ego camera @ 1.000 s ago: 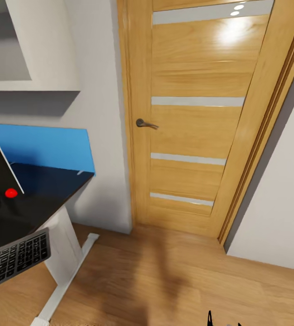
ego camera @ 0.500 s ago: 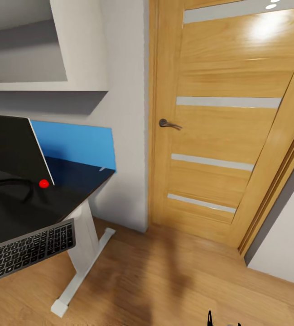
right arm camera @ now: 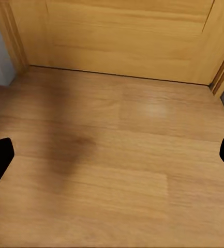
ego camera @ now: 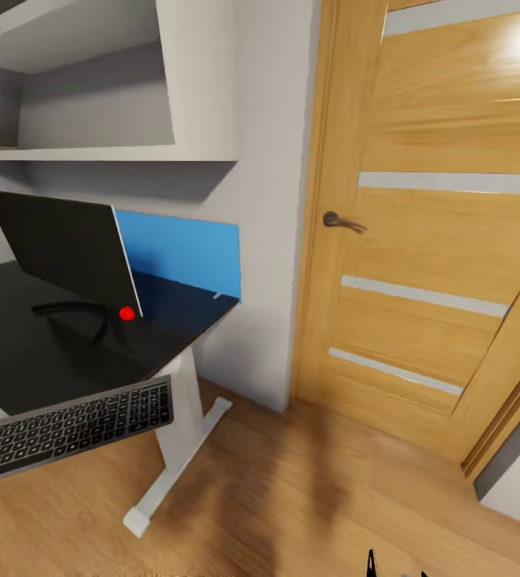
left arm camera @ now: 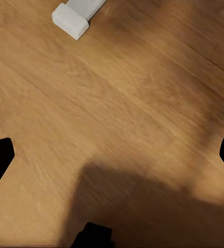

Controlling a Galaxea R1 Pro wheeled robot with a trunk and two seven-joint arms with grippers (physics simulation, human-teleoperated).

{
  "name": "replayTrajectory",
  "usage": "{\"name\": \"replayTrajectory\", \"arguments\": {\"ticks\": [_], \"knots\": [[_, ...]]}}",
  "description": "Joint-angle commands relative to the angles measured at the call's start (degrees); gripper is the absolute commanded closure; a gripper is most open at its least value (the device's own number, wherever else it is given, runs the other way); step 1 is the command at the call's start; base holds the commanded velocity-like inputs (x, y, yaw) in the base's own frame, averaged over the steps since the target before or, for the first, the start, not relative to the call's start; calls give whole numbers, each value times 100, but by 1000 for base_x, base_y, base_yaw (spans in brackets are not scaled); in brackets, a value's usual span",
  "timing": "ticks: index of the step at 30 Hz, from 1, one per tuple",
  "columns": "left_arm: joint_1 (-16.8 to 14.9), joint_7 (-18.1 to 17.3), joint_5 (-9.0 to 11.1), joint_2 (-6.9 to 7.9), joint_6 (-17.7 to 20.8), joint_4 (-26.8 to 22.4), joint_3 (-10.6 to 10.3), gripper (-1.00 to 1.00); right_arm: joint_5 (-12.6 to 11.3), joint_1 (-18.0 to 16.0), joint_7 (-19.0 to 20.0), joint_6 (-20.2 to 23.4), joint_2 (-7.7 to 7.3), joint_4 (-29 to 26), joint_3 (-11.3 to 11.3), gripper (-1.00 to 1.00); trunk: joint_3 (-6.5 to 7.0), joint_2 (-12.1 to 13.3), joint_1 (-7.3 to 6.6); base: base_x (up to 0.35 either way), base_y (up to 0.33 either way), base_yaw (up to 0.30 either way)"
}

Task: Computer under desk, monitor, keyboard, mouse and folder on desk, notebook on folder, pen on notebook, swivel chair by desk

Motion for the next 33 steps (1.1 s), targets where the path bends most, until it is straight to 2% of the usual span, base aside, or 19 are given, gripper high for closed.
{"name": "replayTrajectory", "arguments": {"ticks": [1,7,24,33], "knots": [[-7,39,61,5,-39,4,-41,-100,-22,-2,-27,-19,-4,0,47,-100,-5,-2,-1,0,0,284],[-7,39,53,5,-39,4,-39,-100,99,-2,-35,-22,-4,0,46,-100,-5,-2,-1,0,0,284],[-7,35,52,-5,-39,4,-41,-100,125,-2,-35,-19,-4,0,53,-100,-5,-2,-1,0,0,284],[-7,38,52,0,-39,4,-37,-100,237,-2,-31,-19,-4,0,47,-100,-5,-2,-1,0,0,284]]}}
